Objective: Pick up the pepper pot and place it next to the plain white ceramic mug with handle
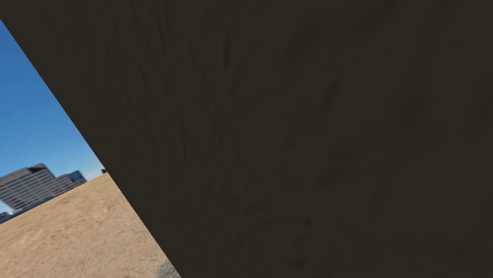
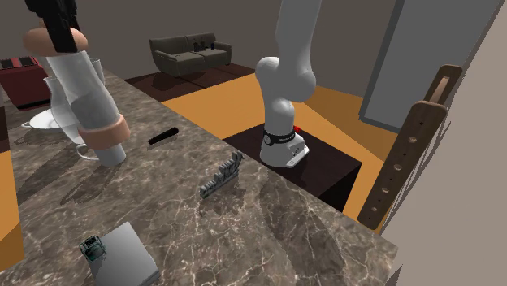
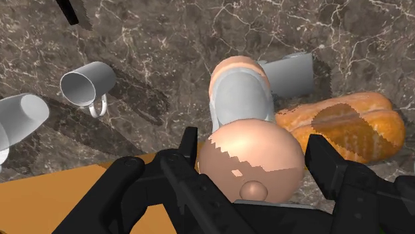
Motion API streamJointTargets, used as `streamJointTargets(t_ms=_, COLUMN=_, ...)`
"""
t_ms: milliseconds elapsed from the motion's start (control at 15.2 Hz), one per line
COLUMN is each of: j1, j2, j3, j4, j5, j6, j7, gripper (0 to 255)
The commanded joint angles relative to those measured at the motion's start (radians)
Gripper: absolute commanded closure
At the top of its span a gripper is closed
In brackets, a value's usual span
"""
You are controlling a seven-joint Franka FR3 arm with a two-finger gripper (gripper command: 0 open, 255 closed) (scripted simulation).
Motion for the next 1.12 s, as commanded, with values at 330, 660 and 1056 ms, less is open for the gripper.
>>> streamJointTargets(t_ms=330, j1=-0.062, j2=0.111, j3=-0.081, j4=0.117, j5=-0.023, j6=-0.007, j7=-0.141, gripper=255)
streamJointTargets(t_ms=660, j1=-0.106, j2=0.221, j3=-0.131, j4=0.245, j5=-0.032, j6=-0.027, j7=-0.235, gripper=255)
streamJointTargets(t_ms=1056, j1=-0.162, j2=0.392, j3=-0.178, j4=0.470, j5=-0.034, j6=-0.081, j7=-0.340, gripper=255)
